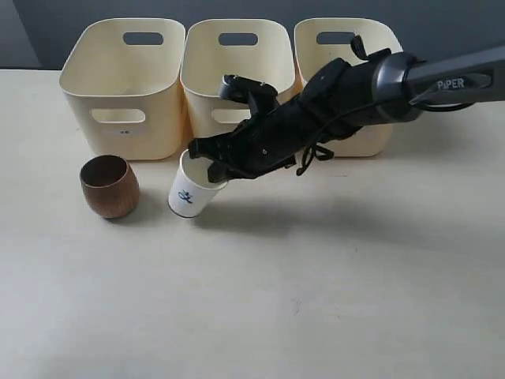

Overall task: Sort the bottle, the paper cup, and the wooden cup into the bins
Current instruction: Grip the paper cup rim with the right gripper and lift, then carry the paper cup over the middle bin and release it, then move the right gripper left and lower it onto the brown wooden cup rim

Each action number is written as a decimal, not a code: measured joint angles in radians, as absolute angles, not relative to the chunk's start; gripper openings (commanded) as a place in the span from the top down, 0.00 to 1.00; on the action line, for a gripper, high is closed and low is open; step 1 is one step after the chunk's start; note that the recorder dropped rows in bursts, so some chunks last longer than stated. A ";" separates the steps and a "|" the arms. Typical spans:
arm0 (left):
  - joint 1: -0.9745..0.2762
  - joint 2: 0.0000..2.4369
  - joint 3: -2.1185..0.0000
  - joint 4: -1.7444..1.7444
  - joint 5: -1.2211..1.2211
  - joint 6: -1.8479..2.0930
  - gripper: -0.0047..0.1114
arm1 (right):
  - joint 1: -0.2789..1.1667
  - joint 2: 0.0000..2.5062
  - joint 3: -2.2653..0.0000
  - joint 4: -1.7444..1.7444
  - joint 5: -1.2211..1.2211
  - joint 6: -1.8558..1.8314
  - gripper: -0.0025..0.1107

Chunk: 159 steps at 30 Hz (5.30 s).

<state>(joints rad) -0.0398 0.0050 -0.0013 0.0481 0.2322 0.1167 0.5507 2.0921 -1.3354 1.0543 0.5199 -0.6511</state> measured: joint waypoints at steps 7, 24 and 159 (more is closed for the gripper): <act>-0.040 0.005 -0.001 0.048 0.232 0.117 0.96 | 0.551 2.034 -1.408 0.961 0.593 -0.651 0.98; -0.040 0.005 -0.001 0.048 0.232 0.117 0.96 | 0.551 1.782 -1.418 0.800 0.208 -0.602 0.98; -0.040 0.005 -0.001 0.048 0.232 0.117 0.96 | 0.829 2.182 -1.551 1.039 0.259 -0.519 0.42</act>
<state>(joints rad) -0.0398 0.0050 -0.0013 0.0481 0.2322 0.1167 0.8292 2.1821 -1.5505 1.0388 0.2590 -0.5185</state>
